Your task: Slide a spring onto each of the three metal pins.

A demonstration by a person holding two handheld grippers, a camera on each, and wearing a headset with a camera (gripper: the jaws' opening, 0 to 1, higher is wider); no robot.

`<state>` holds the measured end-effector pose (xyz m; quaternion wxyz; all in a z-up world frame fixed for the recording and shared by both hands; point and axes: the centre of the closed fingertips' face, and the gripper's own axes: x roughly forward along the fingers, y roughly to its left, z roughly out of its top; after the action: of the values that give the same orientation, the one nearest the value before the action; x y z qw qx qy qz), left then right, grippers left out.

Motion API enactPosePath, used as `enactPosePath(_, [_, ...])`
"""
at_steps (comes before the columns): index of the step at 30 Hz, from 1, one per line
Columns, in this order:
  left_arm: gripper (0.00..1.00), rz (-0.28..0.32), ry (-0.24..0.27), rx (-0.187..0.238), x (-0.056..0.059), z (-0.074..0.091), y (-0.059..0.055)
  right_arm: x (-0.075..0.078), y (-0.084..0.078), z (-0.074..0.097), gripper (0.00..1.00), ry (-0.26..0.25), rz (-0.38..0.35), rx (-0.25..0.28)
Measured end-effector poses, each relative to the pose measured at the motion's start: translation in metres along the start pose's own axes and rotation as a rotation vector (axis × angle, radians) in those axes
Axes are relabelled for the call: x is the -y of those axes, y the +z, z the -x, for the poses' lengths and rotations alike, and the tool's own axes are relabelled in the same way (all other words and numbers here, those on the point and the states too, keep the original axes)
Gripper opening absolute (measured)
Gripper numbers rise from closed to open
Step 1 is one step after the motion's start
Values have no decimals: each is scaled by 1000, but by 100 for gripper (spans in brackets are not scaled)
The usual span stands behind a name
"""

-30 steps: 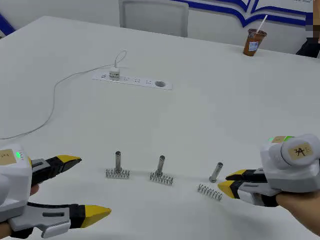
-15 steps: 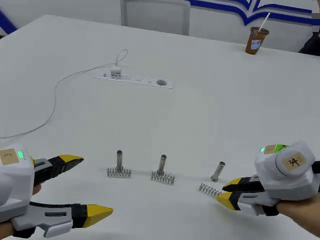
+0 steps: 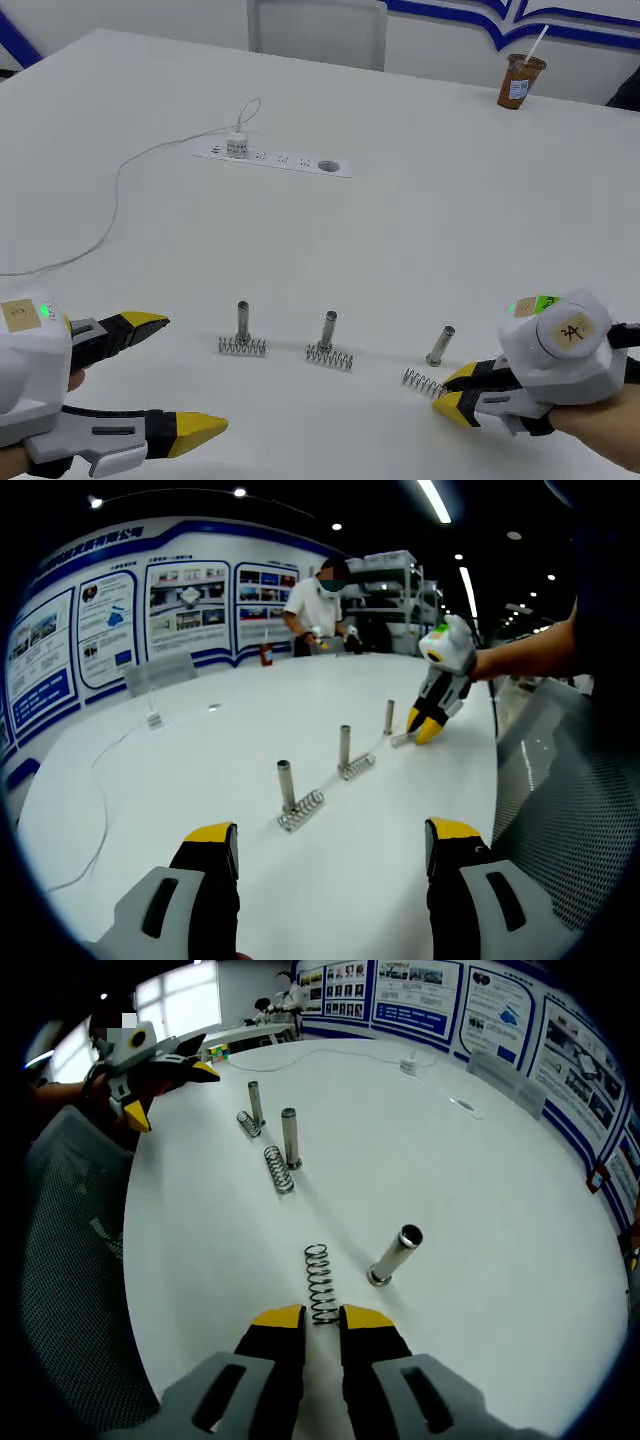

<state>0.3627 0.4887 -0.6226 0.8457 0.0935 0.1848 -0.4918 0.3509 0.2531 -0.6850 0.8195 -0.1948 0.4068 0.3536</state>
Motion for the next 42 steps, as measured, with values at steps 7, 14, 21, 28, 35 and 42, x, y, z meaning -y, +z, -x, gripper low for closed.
enactPosePath(7, [78, -2, -2, -3, 1, 0, 0, -2, -1, 1, 12, 5, 3, -7])
enactPosePath(14, [78, -5, -5, -1, 3, -1, 0, -7, 2, 7, 12, 5, 21, -14])
enactPosePath(21, [77, -2, -7, 1, 4, -1, -1, -6, 10, 14, 12, -3, 30, -5])
enactPosePath(28, [77, 1, -10, 3, 5, -2, -2, -7, 21, 22, 12, -7, 41, 7])
enactPosePath(35, [77, -3, -21, 6, 8, -3, -1, -10, 29, 27, 12, -3, 39, 16])
enactPosePath(42, [77, -3, -27, 8, 9, -4, -1, -11, 31, 31, 12, -1, 25, 16])
